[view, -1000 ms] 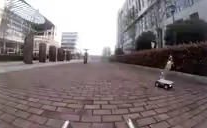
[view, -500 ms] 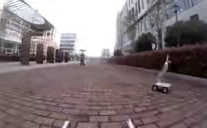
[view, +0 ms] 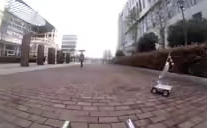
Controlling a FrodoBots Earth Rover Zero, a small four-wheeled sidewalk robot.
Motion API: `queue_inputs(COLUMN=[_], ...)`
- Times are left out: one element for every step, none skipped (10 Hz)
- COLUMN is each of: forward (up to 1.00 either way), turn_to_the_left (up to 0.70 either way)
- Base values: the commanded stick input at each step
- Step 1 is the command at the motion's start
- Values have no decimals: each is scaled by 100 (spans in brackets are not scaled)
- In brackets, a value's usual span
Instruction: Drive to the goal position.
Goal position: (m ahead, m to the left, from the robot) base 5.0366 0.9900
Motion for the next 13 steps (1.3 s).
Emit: queue_inputs(forward=[70,70,70,70,70,70,70,70,70,70,70,70,70], turn_to_the_left=[0,0,0,0,0,0,0,0,0,0,0,0,0])
